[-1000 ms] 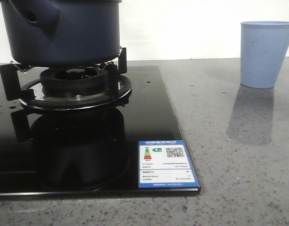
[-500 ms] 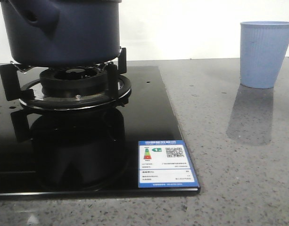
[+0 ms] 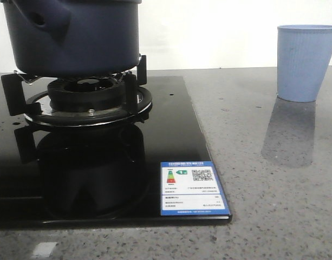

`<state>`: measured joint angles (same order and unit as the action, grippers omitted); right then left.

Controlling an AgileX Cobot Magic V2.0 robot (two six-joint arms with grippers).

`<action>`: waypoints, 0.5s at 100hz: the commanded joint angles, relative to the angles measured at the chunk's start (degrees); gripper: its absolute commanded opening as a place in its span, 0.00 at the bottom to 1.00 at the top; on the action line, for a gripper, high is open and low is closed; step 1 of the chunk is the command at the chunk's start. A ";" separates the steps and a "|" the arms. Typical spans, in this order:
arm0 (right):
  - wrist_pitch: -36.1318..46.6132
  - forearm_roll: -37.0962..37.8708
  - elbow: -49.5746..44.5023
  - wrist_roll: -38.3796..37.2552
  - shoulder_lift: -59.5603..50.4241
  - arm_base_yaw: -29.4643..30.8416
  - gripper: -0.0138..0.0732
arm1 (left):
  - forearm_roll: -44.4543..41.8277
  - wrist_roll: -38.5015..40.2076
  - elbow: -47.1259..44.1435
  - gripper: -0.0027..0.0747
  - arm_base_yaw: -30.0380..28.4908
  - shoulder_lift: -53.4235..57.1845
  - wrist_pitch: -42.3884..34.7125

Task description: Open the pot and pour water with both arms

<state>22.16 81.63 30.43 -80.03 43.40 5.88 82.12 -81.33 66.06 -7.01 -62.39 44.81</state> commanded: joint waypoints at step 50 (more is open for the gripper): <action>-13.73 -1.48 -8.89 -0.05 -18.84 0.33 0.08 | 8.36 -12.13 -31.93 0.01 6.10 26.06 -29.16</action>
<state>10.67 81.28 23.10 -80.15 27.40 5.88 82.20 -87.05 38.77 -2.85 -41.30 22.12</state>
